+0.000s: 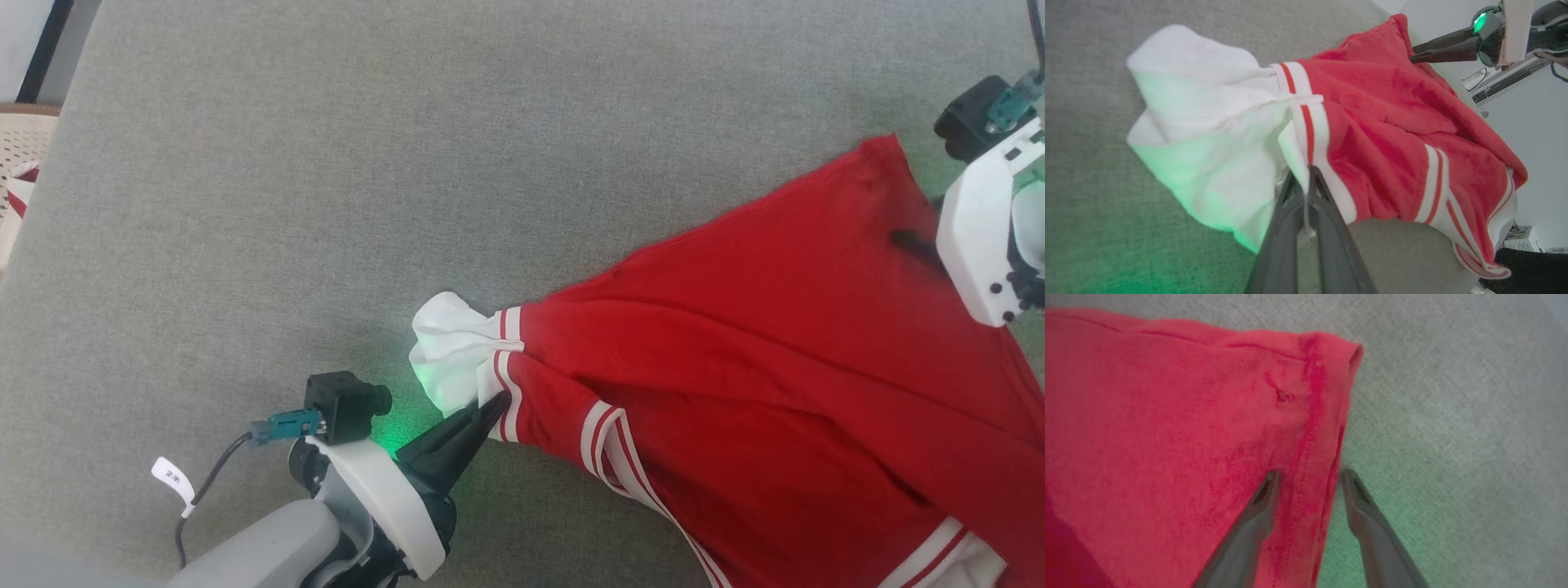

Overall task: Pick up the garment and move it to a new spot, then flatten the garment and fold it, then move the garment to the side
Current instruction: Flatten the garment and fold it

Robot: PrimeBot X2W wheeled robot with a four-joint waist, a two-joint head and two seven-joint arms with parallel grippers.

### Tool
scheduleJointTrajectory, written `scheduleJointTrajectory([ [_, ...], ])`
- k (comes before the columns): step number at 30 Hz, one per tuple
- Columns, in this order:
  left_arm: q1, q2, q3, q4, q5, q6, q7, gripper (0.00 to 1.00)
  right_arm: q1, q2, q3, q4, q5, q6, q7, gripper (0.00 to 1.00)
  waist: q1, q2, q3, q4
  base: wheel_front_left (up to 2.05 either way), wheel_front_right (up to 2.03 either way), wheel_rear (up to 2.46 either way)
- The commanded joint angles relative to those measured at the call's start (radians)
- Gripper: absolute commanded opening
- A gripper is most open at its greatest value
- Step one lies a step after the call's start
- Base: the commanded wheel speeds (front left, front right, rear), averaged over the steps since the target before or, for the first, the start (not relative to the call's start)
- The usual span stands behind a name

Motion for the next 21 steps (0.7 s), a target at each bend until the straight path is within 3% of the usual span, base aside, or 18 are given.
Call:
scheduleJointTrajectory([
  [1,-0.010,-0.006,-0.005,0.004,0.004,-0.003,-0.003,0.00,0.009,0.015,0.024,0.012,0.010,-0.002,-0.002,0.00,0.0000,0.0000,0.000,-0.001,0.00,0.00,0.00],
  [7,-0.017,0.010,0.002,0.003,0.002,-0.002,-0.005,0.00,-0.045,0.027,0.025,0.046,0.075,-0.002,-0.125,0.00,0.0000,0.0000,-0.023,-0.008,0.00,0.00,0.00],
  [13,-0.053,0.045,0.051,-0.009,0.003,-0.002,-0.007,0.00,-0.080,0.052,-0.037,0.116,0.168,-0.002,-0.252,0.00,0.0000,0.0000,-0.067,-0.032,0.00,0.00,0.00],
  [21,-0.266,0.069,0.118,-0.018,-0.059,-0.003,0.019,0.00,-0.188,0.084,-0.166,0.270,0.216,-0.002,-0.426,0.00,0.0000,0.0000,-0.060,-0.076,0.00,0.00,0.00],
])
